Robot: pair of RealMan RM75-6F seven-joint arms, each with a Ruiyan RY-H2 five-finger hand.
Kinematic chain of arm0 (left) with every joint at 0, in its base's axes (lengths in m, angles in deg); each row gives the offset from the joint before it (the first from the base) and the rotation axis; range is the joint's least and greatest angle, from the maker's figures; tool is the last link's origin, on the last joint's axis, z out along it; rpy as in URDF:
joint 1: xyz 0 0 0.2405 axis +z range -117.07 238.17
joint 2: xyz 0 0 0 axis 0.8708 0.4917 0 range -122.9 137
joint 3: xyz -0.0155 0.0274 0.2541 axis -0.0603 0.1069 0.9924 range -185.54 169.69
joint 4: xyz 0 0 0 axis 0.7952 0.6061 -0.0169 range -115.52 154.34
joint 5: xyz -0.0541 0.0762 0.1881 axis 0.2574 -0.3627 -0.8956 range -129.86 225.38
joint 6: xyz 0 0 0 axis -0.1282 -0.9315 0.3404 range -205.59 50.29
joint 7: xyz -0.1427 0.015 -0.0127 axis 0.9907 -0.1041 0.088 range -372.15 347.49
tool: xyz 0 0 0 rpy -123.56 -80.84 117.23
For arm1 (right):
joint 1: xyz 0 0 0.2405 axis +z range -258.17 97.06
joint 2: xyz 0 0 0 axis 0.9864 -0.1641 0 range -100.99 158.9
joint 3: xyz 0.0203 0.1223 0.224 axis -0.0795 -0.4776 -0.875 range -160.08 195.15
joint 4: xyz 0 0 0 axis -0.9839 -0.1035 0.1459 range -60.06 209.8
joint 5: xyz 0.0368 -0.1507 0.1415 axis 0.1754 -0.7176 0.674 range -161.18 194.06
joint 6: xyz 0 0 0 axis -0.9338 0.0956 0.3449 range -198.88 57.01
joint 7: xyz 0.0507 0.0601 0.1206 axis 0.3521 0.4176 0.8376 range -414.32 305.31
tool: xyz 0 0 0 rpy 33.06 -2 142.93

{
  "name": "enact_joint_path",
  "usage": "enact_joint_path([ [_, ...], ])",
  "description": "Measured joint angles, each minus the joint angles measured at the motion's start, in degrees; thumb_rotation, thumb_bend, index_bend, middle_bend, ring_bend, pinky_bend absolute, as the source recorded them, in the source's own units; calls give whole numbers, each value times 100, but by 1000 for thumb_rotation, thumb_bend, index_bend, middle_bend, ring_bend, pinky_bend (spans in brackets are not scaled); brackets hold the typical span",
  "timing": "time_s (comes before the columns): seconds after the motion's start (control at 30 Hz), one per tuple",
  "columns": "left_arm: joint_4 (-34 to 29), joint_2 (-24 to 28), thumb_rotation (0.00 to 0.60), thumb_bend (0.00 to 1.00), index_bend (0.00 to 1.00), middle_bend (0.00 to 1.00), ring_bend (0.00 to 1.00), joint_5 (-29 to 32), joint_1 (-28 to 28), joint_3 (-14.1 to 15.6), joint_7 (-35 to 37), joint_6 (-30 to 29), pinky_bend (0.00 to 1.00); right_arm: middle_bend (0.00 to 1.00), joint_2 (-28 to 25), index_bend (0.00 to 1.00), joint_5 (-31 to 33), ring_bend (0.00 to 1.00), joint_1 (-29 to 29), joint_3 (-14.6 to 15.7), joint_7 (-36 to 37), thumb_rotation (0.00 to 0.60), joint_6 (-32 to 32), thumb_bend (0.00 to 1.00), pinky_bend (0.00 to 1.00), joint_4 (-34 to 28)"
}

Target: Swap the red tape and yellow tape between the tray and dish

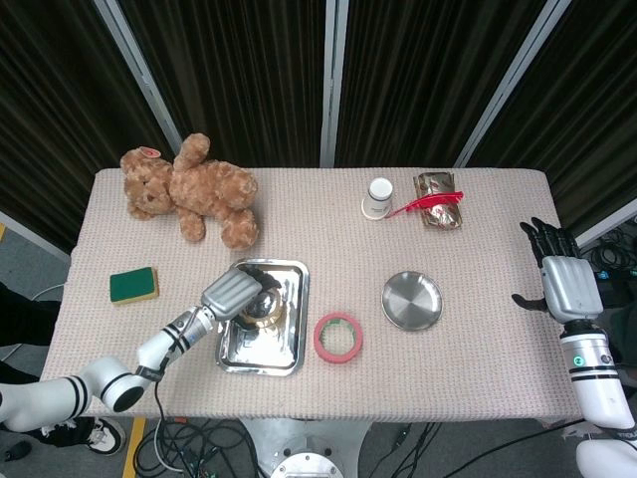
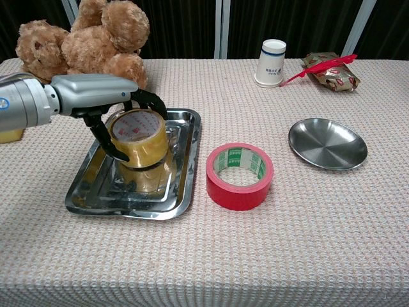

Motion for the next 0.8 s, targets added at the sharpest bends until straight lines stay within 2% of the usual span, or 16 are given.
enact_joint_path([
  [0.17, -20, 53, 600, 159, 305, 309, 258, -18, -111, -204, -12, -146, 374, 0, -15, 0, -33, 0, -80, -52, 71, 600, 108, 0, 0, 16],
  [0.37, 211, -101, 600, 159, 304, 309, 258, -122, -532, -497, 35, -164, 375, 0, -2, 0, 72, 0, -198, -126, 294, 600, 192, 3, 0, 100],
  [0.57, 856, -558, 600, 159, 304, 308, 258, -192, -1036, -640, 228, 108, 375, 0, 3, 0, 179, 0, -352, -230, 766, 600, 241, 18, 0, 294],
  [0.8, 1869, -1232, 600, 159, 304, 306, 258, -266, -1613, -706, 827, 387, 375, 0, -42, 0, 261, 0, -528, -310, 1054, 600, 275, 30, 0, 488],
])
